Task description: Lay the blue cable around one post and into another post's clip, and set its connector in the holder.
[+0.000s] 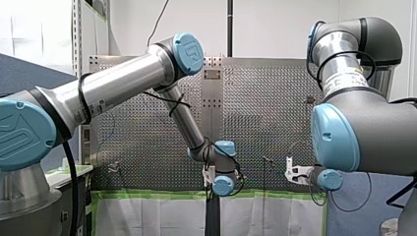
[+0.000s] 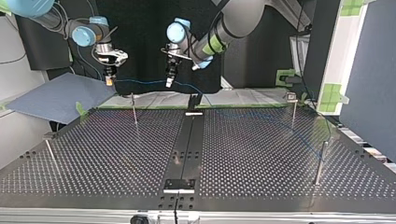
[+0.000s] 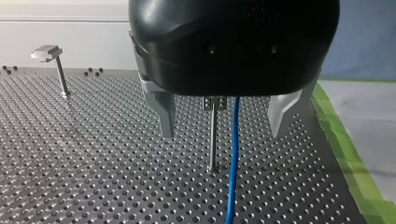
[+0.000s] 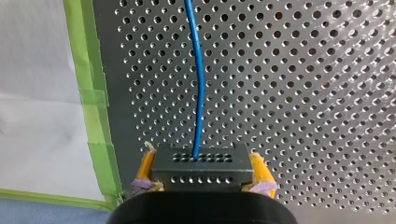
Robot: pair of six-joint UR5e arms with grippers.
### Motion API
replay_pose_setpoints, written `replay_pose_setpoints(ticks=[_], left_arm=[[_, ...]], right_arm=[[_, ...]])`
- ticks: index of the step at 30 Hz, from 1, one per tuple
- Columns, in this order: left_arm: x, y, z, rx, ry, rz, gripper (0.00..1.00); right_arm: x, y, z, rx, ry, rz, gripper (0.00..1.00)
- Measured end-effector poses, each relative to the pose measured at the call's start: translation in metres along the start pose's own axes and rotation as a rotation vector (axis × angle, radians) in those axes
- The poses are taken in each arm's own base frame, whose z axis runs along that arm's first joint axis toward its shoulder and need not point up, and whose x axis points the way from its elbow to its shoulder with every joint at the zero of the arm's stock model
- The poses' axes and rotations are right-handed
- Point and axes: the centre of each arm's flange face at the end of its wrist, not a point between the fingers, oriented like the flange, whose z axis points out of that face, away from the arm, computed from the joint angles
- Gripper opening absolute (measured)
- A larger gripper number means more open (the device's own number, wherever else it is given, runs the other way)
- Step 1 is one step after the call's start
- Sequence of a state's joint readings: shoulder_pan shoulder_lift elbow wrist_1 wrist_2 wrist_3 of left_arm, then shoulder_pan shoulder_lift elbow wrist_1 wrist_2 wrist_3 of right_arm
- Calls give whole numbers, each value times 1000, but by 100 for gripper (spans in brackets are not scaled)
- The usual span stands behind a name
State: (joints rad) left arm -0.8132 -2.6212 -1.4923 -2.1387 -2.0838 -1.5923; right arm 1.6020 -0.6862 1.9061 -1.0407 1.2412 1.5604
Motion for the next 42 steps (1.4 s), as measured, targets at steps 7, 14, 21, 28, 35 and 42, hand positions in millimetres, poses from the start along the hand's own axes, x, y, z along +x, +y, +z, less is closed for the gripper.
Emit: replay_pose_setpoints(ticks=[7,14,21,28,35,42], left_arm=[[0,-2,-3,4,8,5,90],[1,-2,-3,4,11,8,80],[0,1,-1,-2,11,7,71],[1,-1,-2,1,10,10,30],[1,-4,-4,16,10,11,1],[0,-8,-3,50,5,7,1]], right_arm=[[0,0,0,0,1,-1,0],[0,0,0,0,2,-2,0],[0,0,0,0,1,-2,0],[0,0,0,0,2,-2,0],[0,0,0,0,3,-2,0],[0,0,0,0,4,-2,0]])
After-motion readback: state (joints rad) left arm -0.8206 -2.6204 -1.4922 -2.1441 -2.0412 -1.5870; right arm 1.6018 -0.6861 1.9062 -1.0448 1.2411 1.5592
